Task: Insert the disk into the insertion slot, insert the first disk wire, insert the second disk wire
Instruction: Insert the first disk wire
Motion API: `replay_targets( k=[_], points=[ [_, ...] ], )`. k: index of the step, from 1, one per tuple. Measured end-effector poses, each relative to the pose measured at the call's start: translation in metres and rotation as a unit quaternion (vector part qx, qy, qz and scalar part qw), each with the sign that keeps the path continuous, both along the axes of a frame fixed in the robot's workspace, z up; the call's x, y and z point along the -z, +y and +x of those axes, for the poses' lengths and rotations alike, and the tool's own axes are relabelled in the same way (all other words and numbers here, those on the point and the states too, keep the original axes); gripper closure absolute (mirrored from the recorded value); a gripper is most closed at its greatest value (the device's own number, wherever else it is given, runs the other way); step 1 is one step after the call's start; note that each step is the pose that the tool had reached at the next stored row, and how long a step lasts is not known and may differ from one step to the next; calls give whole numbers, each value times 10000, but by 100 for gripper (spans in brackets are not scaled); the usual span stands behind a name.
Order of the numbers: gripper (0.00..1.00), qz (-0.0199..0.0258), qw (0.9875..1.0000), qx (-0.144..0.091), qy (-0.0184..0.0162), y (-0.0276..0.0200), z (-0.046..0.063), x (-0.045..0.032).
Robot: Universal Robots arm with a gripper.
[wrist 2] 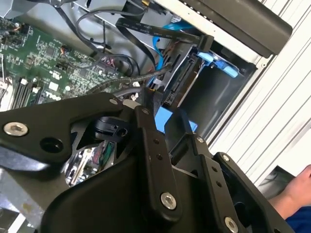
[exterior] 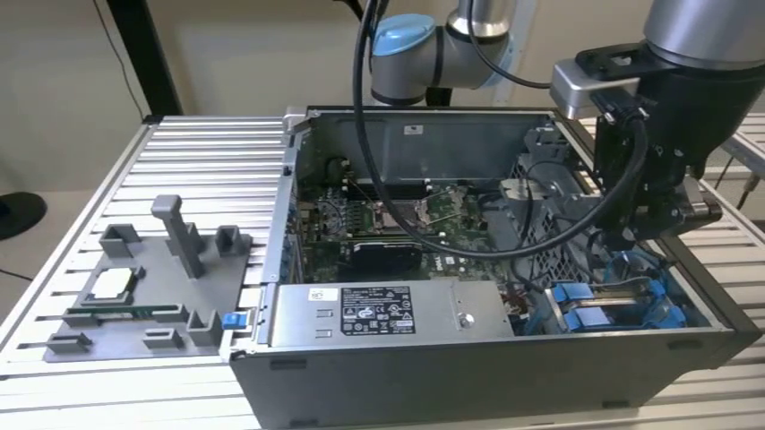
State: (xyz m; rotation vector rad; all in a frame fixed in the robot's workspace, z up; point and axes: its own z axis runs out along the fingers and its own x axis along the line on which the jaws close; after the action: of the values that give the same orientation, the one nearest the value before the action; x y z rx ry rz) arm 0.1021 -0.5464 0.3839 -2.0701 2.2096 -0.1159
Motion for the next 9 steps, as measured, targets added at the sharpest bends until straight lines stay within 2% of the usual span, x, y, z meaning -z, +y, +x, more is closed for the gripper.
replay_targets(
  k=[9],
  points=[
    [0,16,10000,29,-23,21,17,8]
  ],
)
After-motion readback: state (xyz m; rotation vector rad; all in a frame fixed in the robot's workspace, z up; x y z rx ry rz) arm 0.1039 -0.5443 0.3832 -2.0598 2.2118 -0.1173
